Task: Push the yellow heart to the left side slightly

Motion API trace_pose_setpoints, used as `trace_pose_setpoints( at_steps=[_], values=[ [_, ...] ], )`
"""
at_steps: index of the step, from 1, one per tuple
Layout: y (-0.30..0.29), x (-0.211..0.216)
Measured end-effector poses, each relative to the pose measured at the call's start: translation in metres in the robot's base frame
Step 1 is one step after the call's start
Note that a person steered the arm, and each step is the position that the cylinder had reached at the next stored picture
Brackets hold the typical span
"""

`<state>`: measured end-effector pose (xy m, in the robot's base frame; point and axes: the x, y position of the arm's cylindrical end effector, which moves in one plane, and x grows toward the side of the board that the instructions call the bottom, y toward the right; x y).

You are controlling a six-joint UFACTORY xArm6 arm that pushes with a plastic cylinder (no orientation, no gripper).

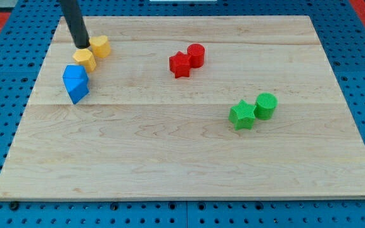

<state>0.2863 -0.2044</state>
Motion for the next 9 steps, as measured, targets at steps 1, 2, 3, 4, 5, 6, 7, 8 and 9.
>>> trace_pose_setpoints(
  at_steps=[1,2,3,4,5,6,7,8,9],
  values=[
    [-0.017,-0.017],
    [0.041,-0.049],
    [0.097,-0.015],
    [0.094,0.020],
    [0.070,0.021],
    [0.060,0.005],
    [0.056,0.003],
    [0.052,0.001],
    [0.048,-0.002]
  ],
)
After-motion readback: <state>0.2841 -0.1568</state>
